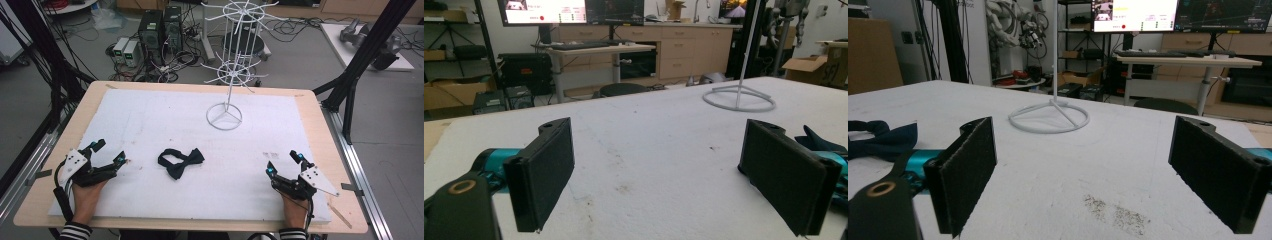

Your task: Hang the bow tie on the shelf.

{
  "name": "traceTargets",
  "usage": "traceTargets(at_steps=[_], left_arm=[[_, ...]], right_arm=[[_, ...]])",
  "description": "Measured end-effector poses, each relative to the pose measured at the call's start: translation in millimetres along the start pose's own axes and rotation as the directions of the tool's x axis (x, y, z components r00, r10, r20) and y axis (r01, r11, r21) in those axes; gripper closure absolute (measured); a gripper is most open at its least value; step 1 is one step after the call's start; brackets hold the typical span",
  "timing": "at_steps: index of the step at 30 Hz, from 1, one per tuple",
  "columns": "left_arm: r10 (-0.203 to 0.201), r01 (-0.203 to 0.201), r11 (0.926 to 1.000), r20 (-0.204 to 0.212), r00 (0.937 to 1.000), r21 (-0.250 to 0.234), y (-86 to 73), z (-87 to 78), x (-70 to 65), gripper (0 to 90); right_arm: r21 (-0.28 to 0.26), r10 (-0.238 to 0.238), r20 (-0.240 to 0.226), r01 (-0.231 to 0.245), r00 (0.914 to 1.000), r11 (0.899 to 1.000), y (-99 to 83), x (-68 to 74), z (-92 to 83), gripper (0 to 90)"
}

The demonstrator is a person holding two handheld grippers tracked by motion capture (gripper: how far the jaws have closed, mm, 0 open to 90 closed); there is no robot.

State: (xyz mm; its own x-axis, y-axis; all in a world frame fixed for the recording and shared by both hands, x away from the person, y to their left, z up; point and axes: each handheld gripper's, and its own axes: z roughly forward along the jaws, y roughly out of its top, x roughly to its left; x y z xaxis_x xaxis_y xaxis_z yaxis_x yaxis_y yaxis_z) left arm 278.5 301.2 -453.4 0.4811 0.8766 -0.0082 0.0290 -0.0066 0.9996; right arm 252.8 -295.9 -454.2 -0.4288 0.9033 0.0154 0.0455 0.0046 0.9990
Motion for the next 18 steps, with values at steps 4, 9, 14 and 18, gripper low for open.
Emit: traceTargets(at_steps=[4, 9, 14, 18], left_arm=[[-0.002, 0.002, 1.0, 0.002, 1.0, 0.004, 0.2, 0.3, 0.2, 14.5], [-0.003, 0.003, 0.9999, -0.002, 1.0, 0.015, 0.6, 1.3, 0.2, 14.5], [-0.011, 0.011, 0.9997, 0.001, 0.9999, 0.024, 0.9, 2.1, 1.1, 14.5], [-0.018, 0.018, 0.999, 0.009, 0.9998, 0.04, 1.7, 3.6, 2.2, 14.4]], right_arm=[[-0.001, 0.003, -0.001, -0.003, 1.0, 1.0, 0.0, 0.0, -0.1, 10.9], [-0.005, -0.003, 0.002, 0.003, 1.0, 1.0, 0.0, -0.5, 0.2, 10.9], [-0.015, -0.002, 0.012, 0.002, 0.9999, 1.0, -0.6, 0.5, -1.4, 10.9], [-0.02, 0.004, 0.013, -0.004, 0.9999, 1.0, -0.6, 0.3, -1.6, 11.0]])
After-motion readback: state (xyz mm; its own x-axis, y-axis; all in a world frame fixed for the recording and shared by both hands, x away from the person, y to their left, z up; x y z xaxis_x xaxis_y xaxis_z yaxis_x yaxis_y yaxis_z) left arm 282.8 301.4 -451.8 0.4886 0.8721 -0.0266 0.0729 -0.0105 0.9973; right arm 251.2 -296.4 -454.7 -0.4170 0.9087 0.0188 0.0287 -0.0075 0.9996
